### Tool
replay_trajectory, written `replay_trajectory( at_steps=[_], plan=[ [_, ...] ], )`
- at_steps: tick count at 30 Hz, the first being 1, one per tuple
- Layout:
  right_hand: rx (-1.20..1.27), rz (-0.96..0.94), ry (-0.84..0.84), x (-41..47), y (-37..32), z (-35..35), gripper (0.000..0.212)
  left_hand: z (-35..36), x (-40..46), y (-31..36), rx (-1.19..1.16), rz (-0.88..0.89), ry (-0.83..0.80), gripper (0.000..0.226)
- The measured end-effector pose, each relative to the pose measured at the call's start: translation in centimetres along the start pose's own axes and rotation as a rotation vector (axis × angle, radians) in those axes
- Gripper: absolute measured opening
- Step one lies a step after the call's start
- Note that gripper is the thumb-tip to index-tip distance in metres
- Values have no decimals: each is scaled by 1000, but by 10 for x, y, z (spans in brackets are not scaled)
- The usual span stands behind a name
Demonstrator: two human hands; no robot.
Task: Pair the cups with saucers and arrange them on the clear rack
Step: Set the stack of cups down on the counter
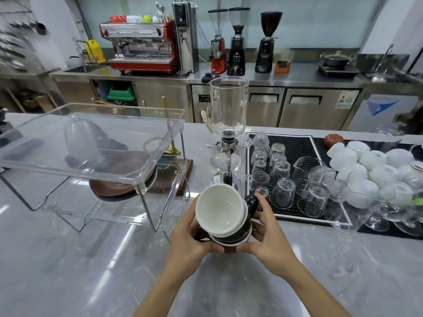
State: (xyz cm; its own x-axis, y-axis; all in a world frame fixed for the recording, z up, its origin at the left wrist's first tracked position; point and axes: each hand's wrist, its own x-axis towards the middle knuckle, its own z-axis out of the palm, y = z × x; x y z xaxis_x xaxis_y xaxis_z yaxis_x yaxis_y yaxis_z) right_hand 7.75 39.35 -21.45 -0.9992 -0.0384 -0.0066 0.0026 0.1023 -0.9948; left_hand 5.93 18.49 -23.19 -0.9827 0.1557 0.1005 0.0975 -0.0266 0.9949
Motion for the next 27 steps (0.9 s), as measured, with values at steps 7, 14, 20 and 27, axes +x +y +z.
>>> replay_trajectory(
  at_steps=[7,14,20,27],
  plan=[
    [-25,4,-8,6,14,2,120,-1,3,-8,20,23,18,124],
    [-23,14,-31,11,29,6,119,-4,1,-16,65,20,32,122],
    [2,15,-34,12,36,8,119,-6,0,-19,117,26,52,120],
    [-39,17,-35,13,37,9,119,-8,1,-19,174,17,75,121]
  ],
)
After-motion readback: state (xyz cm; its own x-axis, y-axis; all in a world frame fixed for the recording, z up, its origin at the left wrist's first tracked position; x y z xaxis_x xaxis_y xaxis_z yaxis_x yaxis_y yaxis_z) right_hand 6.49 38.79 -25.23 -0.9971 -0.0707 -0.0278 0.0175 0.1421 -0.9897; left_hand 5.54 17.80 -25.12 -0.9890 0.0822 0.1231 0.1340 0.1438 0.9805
